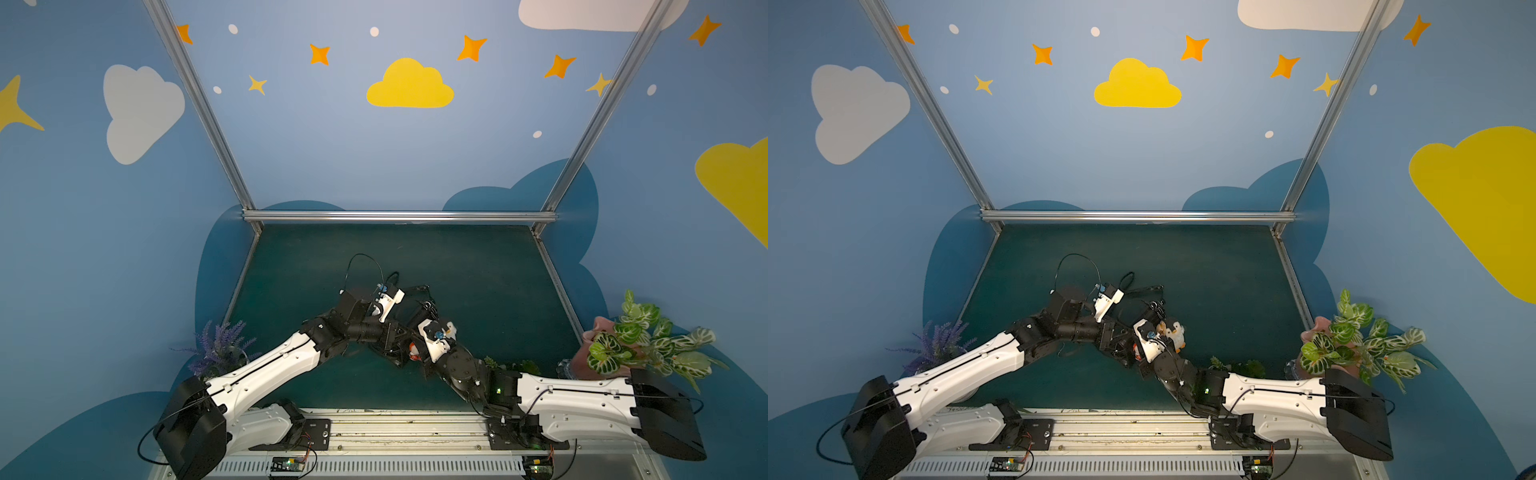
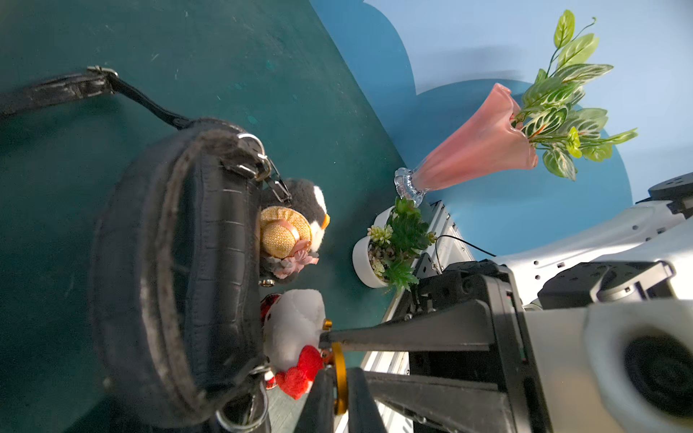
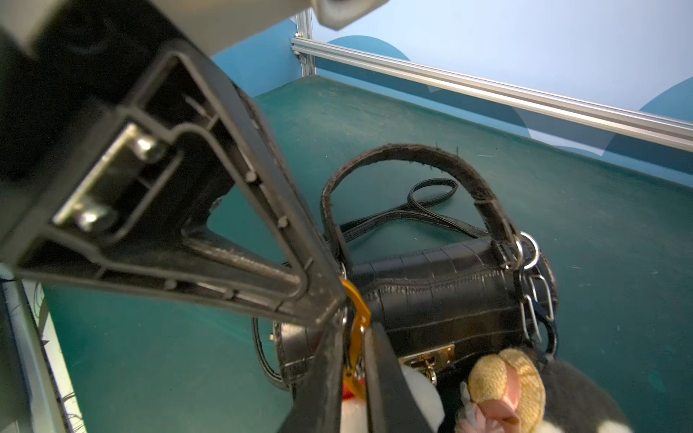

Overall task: Remove the decoration from the bag
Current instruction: Remove the decoration item from the bag.

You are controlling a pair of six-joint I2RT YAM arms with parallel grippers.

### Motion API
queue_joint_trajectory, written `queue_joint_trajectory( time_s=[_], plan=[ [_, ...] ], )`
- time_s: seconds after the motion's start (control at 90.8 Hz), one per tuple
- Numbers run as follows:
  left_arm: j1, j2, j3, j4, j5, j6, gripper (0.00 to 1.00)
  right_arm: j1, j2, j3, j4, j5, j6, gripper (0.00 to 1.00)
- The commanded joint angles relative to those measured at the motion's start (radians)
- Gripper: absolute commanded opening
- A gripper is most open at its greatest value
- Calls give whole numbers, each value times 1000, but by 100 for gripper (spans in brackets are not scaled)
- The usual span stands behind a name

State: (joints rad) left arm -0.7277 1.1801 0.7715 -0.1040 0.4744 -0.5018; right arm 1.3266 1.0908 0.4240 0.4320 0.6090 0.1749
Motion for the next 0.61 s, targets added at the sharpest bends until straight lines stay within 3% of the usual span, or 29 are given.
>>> queue_joint_trajectory(
  time_s=[0.0,0.132,0.363,0.595],
  plan=[
    [-4,13,23,20,9,4,10,9,12,12,25,16,-9,15],
    [-4,21,22,31,8,8,3,11,24,21,15,12,-16,18],
    [-5,-4,26,1,-34,41,3,11,-16,21,-57,-34,-22,61],
    [-4,-52,69,-85,-31,111,3,9,-190,3,-204,-62,-47,83]
  ],
)
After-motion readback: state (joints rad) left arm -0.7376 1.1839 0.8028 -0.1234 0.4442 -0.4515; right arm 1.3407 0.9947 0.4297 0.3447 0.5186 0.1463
